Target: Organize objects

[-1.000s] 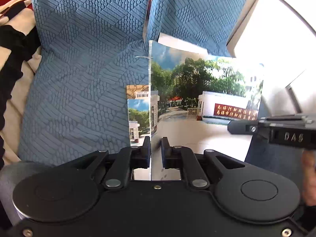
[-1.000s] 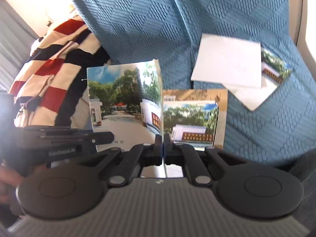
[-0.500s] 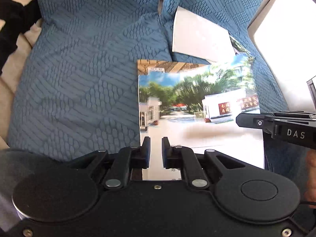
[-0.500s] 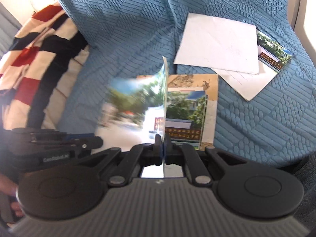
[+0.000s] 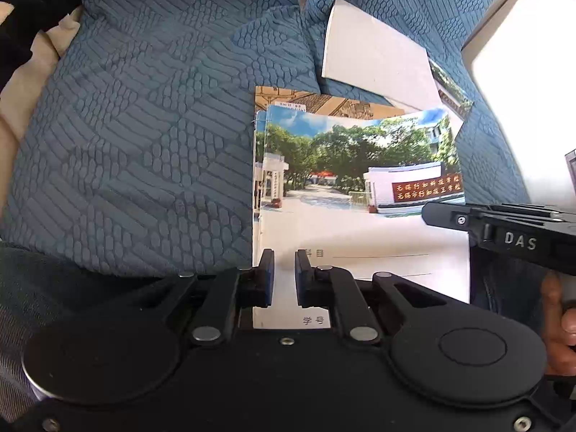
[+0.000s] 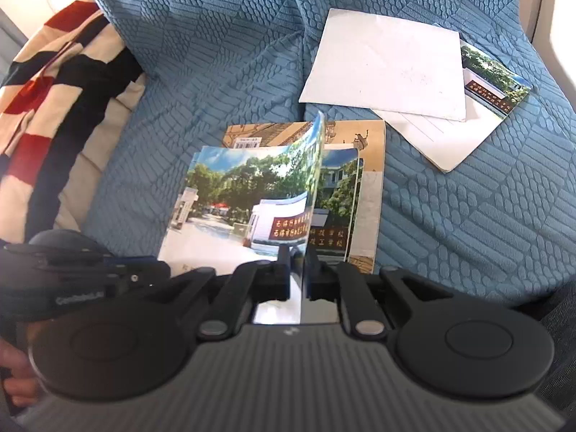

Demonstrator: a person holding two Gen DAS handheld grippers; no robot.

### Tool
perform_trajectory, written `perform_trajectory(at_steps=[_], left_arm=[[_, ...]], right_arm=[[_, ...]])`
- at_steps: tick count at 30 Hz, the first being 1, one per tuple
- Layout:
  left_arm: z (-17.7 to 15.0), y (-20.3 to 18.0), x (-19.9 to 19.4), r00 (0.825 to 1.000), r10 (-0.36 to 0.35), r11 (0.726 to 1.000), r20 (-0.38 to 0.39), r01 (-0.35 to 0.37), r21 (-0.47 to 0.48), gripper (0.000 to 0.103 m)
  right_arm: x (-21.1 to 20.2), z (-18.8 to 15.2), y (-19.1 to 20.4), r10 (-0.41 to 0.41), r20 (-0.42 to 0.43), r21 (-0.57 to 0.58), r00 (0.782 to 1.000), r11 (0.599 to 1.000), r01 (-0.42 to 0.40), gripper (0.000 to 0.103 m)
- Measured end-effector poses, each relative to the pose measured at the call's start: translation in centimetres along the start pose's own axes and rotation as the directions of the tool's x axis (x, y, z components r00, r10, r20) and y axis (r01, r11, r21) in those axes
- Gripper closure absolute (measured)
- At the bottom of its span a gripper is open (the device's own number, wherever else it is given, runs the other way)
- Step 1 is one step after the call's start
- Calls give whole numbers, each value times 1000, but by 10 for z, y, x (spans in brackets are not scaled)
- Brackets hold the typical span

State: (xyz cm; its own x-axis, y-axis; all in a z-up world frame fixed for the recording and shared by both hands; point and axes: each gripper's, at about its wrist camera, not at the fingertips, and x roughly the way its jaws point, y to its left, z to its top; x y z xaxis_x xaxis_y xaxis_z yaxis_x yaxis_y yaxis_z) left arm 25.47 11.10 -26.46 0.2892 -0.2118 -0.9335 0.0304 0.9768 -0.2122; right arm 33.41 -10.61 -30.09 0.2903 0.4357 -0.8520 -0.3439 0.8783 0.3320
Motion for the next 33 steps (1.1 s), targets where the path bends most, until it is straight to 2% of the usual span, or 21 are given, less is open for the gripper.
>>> perform_trajectory(at_steps=[3,5,6,10,12,14,16,21,23,29,33], left_arm=[[4,-2,-8,1000,-2,1000,21,2,-1,92],[7,-4,-16,999,-4,1000,39,5,-8,90],[9,-6,-21,999,-6,1000,51,7,-12,89],[16,-13,-45,994,-10,1000,113,12,-16,86],[19,-18,-60,989,-8,1000,150,10,-14,82],[20,-24,-75,981,-6,1000,192,9,-11,72],[21,-30,-89,973,-16,1000,230,19,-9,66],[18,-48,-123,949,-27,1000,315,22,18,60],[13,-56,-137,935,-35,999,353,25,33,57],[0,-74,-171,888,-57,998,457,36,55,51],[-8,-80,-186,868,-64,998,492,47,46,48]], right_arm=[[0,3,-2,-26,-13,4,1000,1000,26,75],[-2,5,-6,-45,-18,21,999,999,46,60],[-5,5,-8,-48,-12,25,999,999,48,58],[-34,8,-6,-43,74,19,996,999,41,58],[-54,11,-3,-36,129,13,991,999,34,58],[-75,11,1,-35,190,8,981,999,34,58],[-96,12,4,-45,246,3,968,999,45,58],[-136,4,15,-70,346,-13,936,997,79,55],[-150,-1,19,-85,380,-12,921,995,97,49],[-184,-19,25,-101,462,-15,881,992,122,47],[-201,-33,27,-92,509,-23,856,992,120,39]])
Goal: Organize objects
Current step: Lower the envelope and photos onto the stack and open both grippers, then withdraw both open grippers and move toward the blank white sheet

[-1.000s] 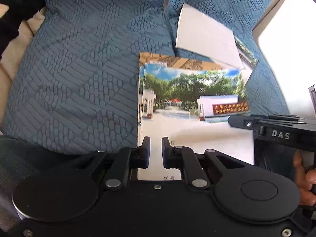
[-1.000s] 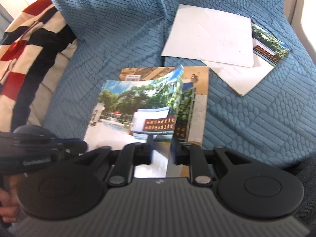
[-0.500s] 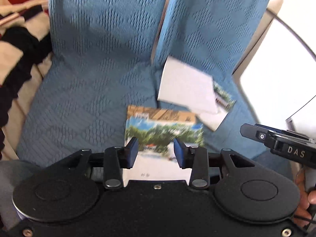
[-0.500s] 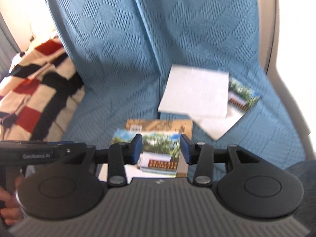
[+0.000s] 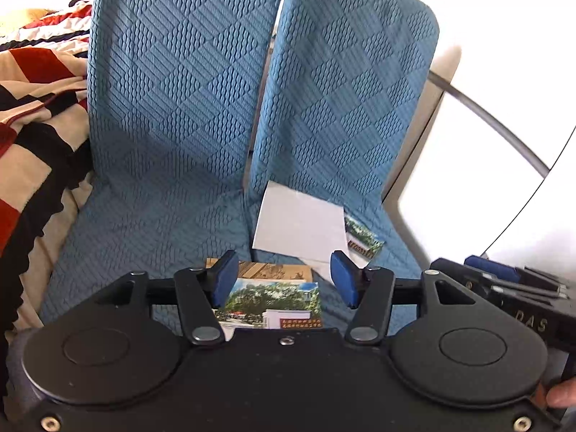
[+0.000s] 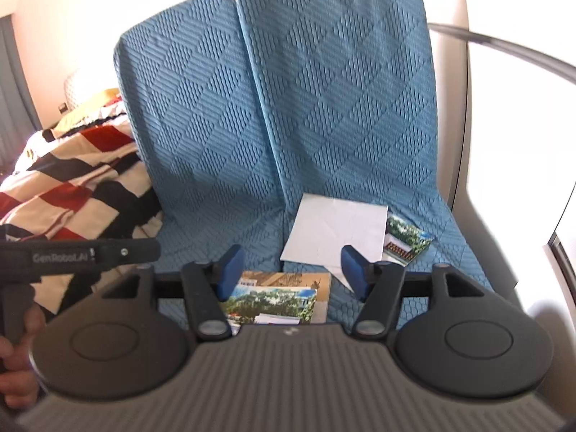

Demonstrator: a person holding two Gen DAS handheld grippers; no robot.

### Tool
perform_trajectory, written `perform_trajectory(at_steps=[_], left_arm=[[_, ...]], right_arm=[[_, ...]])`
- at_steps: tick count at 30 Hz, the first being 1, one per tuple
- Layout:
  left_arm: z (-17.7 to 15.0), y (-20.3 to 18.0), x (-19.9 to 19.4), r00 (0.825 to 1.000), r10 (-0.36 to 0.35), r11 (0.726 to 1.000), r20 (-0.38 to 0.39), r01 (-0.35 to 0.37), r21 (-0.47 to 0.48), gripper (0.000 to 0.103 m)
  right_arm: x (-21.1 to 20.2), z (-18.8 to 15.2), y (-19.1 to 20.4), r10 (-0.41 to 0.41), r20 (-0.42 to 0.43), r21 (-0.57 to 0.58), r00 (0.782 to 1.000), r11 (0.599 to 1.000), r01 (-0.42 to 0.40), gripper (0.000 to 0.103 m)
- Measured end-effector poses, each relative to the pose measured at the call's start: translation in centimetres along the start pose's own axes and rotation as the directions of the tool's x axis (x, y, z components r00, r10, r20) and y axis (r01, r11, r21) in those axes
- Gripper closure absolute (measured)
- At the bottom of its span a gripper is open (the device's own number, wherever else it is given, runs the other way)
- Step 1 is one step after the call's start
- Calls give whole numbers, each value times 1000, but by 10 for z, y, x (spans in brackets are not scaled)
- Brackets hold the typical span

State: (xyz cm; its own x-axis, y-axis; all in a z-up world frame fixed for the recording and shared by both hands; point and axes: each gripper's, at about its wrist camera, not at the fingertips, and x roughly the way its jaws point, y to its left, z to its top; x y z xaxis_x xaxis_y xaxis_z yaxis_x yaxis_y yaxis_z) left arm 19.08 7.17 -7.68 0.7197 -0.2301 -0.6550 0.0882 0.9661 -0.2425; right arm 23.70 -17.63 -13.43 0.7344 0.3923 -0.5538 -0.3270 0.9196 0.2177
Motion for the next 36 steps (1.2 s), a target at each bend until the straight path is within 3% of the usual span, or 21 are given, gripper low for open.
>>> perform_trajectory(at_steps=[7,9,11,12,14,15,16,25,36], left_arm=[[-8,-6,-15,1000,-7,1000,27,8,-13,42],[-10,-10,-16,1000,-8,1000,29,8,-6,35],[-14,-14,-17,999,-7,1000,38,6,7,18],[-16,-17,-18,999,-9,1000,48,8,14,14],[-20,-23,-21,998,-17,1000,62,16,23,2],[-22,-26,-21,998,-20,1000,65,18,24,0],[-24,-28,-20,998,-23,999,66,22,25,0],[-32,-40,4,999,-31,999,41,31,15,0],[-15,-27,72,999,10,1000,-31,-10,15,0]], right_arm=[[-15,-11,6,-6,23,-25,1000,1000,7,38],[-19,-14,4,-9,38,-18,999,1000,10,34],[-21,-17,0,-20,48,-3,999,1000,20,23],[-23,-18,-2,-24,54,4,998,1000,24,19],[-27,-20,-6,-28,64,11,998,1000,27,17],[-28,-20,-8,-33,63,12,997,999,33,14],[-29,-21,-11,-39,64,15,997,999,38,10],[-30,-30,-36,-57,73,49,996,997,53,10],[18,-30,-76,-93,20,133,995,987,89,10]])
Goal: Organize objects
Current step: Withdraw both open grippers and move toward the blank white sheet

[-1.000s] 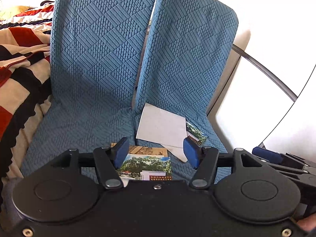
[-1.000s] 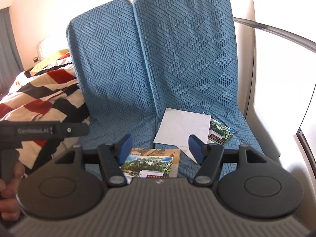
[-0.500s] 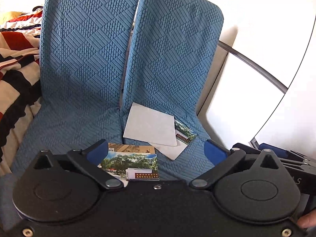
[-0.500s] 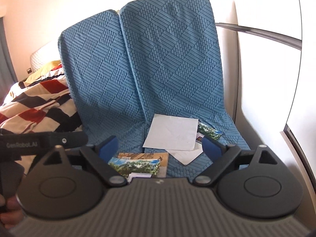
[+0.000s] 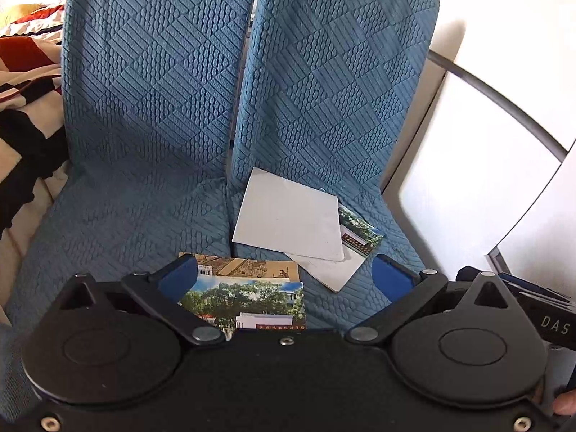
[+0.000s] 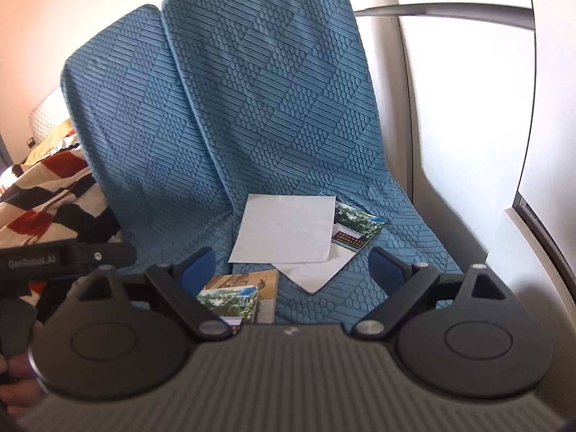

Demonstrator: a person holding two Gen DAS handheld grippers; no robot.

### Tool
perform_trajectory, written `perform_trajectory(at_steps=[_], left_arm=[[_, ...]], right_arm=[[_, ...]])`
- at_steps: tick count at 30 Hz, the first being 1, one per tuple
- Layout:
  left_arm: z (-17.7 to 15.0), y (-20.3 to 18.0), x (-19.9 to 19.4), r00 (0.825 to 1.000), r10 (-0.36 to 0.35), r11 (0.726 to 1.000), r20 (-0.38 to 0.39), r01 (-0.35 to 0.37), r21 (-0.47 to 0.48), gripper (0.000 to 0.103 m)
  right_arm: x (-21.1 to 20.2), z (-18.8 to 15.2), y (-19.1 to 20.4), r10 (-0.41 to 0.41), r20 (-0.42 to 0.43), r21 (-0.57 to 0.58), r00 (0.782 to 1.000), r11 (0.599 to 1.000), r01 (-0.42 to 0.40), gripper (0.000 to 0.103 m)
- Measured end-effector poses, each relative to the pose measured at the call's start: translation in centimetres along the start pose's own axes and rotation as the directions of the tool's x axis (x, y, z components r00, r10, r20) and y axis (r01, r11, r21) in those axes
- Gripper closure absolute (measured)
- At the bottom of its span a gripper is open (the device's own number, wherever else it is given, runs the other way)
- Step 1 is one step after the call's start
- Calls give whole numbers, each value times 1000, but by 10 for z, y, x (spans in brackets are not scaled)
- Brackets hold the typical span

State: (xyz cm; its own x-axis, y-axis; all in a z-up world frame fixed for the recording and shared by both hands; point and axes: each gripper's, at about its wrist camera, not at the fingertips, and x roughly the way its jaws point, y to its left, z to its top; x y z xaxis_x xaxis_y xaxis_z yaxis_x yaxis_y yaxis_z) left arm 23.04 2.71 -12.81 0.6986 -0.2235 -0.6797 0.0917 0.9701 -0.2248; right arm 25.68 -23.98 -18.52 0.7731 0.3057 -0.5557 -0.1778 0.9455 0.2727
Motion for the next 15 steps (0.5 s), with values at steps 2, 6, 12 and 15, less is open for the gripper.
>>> perform_trajectory(at_steps=[2,6,12,15], left_arm=[[5,3,14,1000,0,1000,-13,0,4,0],[14,8,43,999,-2,1000,-41,2,10,0],[29,23,90,996,-8,1000,-88,9,15,0],[38,31,116,994,-8,1000,-106,11,27,0]], right_arm=[[10,3,-3,-2,-6,6,1000,1000,2,10],[33,9,-8,-9,-25,20,1000,1000,9,10],[73,14,-11,-19,-66,31,998,999,21,10],[96,15,-13,-23,-93,37,995,999,27,10]])
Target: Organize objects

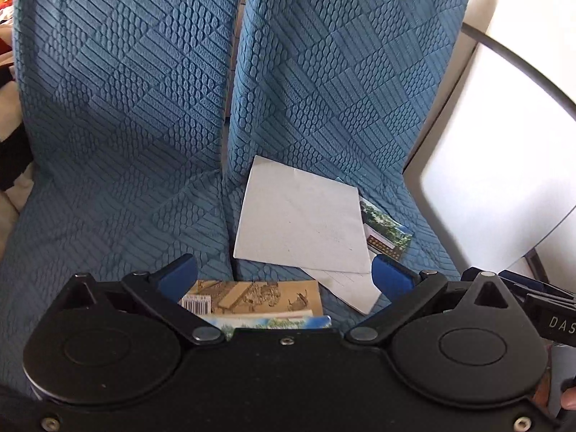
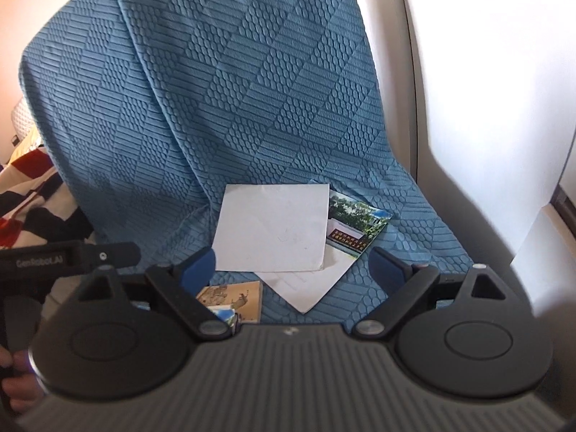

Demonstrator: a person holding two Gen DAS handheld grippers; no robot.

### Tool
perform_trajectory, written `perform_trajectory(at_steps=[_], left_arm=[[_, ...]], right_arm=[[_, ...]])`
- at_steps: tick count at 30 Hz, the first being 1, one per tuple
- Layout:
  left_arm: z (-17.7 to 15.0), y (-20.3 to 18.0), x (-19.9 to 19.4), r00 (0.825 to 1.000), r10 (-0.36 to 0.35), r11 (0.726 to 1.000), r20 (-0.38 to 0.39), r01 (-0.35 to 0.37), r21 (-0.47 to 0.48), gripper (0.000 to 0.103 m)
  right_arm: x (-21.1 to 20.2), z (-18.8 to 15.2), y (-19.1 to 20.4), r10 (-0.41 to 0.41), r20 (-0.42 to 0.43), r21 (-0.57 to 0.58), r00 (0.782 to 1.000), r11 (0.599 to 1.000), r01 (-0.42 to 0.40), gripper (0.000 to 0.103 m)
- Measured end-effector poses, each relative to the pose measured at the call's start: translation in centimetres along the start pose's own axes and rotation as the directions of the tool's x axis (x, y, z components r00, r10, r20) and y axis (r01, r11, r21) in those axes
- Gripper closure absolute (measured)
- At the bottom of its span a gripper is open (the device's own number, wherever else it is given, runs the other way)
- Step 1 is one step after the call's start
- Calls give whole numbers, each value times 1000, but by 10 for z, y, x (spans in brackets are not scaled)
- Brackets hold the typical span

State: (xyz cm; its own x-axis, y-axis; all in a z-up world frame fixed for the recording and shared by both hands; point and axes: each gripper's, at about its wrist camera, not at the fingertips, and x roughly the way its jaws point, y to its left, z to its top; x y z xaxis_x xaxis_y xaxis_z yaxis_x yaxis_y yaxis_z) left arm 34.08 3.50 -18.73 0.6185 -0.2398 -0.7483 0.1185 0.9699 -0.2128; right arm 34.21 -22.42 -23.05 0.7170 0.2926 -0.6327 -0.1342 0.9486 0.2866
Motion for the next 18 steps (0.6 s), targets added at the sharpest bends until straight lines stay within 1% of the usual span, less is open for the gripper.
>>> perform_trajectory(at_steps=[4,15,16,18], left_arm=[[14,11,37,999,-7,1000,-33,8,7,0],[43,32,149,992,-13,998,-129,20,60,3],[45,34,158,990,-13,998,-137,22,64,3],[49,37,174,988,-18,997,-151,29,69,4]], right_arm=[[31,4,-2,10,-32,9,999,1000,-10,10],[134,16,-16,-19,-113,-17,993,1000,17,11],[143,17,-17,-27,-116,-25,993,999,24,11],[160,18,-20,-35,-128,-38,991,999,30,18]])
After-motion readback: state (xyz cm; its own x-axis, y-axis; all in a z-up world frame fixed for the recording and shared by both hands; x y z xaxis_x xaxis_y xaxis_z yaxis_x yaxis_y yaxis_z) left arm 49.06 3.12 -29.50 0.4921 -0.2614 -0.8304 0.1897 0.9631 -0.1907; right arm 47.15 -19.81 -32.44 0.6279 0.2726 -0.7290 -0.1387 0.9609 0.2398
